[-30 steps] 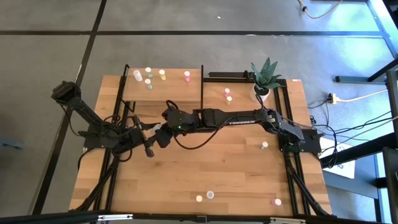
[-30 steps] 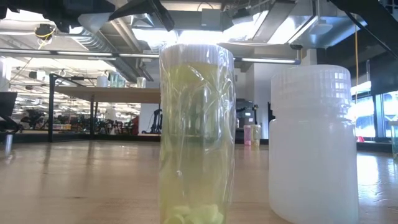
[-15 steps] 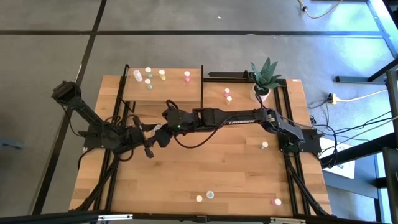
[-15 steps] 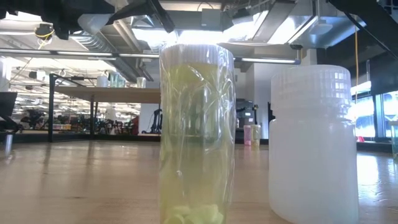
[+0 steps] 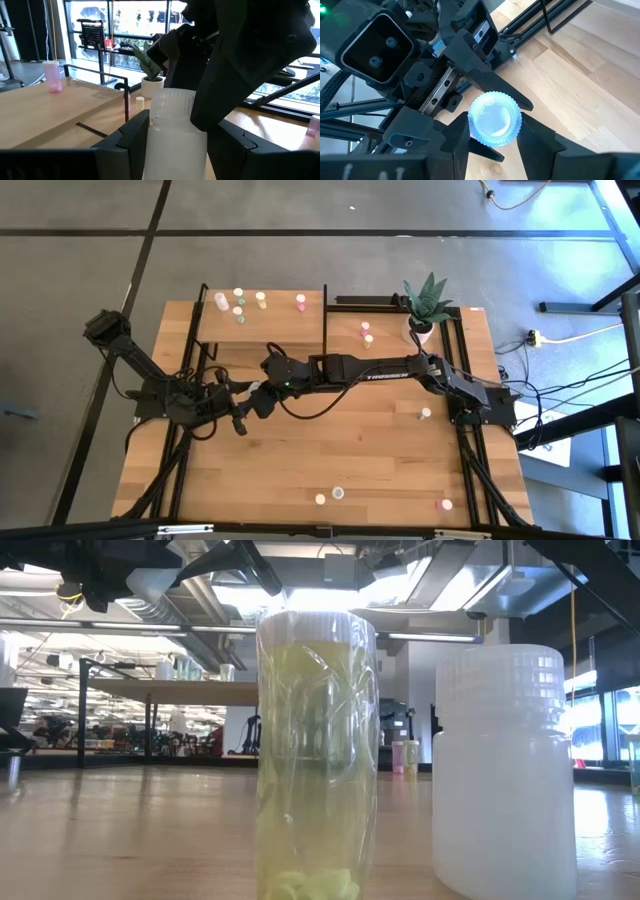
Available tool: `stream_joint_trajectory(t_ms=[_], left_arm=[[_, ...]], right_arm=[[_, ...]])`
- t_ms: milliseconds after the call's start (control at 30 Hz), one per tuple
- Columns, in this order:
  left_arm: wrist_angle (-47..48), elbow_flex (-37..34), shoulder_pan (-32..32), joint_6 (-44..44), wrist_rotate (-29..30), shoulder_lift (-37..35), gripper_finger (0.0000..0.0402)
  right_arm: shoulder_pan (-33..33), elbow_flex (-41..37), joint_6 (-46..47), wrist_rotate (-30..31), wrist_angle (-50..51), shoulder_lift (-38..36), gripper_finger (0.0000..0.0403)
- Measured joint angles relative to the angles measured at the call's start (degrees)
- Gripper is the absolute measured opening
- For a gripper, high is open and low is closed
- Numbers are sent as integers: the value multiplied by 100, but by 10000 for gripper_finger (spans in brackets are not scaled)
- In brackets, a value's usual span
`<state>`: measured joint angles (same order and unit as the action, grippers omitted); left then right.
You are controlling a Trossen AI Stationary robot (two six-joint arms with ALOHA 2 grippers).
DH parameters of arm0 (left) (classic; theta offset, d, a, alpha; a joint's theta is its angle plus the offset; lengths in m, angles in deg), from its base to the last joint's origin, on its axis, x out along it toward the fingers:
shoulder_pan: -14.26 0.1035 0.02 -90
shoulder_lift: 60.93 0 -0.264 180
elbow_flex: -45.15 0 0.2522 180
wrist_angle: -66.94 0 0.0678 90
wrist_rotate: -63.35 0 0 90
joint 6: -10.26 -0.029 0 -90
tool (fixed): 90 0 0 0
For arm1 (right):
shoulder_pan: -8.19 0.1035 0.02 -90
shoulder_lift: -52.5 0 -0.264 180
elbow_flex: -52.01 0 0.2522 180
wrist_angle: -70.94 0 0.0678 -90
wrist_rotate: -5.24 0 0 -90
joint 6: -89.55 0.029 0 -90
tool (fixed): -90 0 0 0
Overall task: Pick and place medicine bottles onto shelf by color
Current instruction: Put the top white pill bottle aligned with the other white pill bottle on the shelf
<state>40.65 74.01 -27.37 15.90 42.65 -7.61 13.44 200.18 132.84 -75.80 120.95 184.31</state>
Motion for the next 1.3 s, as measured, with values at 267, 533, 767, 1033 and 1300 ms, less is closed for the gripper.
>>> stream_joint_trajectory(t_ms=[267,533,767,1033,1300], left_arm=[[-33,0,0,15,28,0,153],[-38,0,0,11,39,0,164],[-37,0,-2,23,36,0,165],[-6,0,-2,23,35,0,163],[-4,0,-2,23,33,2,163]], right_arm=[[-5,0,-4,3,-13,0,141],[-10,0,-7,-1,-33,0,141],[-10,2,-2,-3,-33,-7,141],[-12,7,-2,-5,-31,-7,141],[-12,11,-2,-5,-31,-11,141]])
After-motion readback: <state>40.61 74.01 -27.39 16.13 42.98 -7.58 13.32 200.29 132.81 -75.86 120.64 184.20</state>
